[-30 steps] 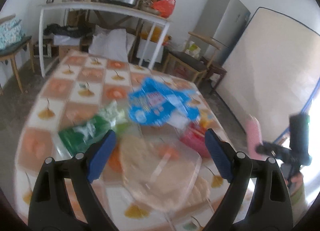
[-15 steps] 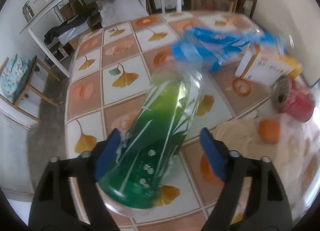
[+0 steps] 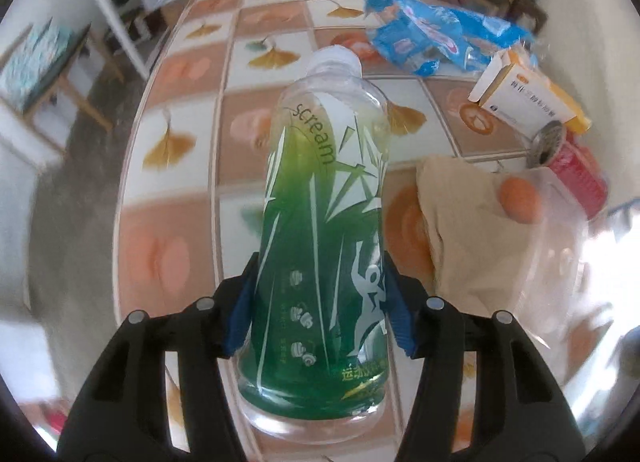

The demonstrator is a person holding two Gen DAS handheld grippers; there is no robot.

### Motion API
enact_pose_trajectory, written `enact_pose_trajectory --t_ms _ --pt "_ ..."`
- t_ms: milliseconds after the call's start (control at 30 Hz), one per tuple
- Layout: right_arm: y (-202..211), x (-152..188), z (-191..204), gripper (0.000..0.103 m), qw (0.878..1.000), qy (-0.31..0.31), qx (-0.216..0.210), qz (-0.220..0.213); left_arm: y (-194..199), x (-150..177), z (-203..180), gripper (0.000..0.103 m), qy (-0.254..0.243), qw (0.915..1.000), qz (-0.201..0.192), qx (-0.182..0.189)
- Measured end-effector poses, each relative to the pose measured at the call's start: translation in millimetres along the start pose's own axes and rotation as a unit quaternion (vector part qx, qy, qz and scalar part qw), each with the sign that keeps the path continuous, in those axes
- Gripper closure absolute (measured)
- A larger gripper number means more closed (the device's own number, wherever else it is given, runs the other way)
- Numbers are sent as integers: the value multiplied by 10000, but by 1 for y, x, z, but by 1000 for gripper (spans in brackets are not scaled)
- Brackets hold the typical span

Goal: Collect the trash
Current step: 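Grasp the green bottle with the left tool while the right tool holds the pink sponge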

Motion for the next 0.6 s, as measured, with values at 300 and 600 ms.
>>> enact_pose_trajectory --t_ms 300,600 --pt "-4 17 8 25 9988 -254 -297 295 41 51 11 50 1313 9800 -1003 1110" --pt "-6 30 18 25 9974 -261 -240 622 47 99 3 50 1688 9675 -1046 1566"
Point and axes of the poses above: each gripper's, at about its wrist camera, not at the fingertips, and y roughly against the way its jaws point, z to its left, x to its underside, the point moved 6 cm from there along -y, roughly the way its jaws point, and after that the axes turned 9 degrees about x, right-handed, at the moved point
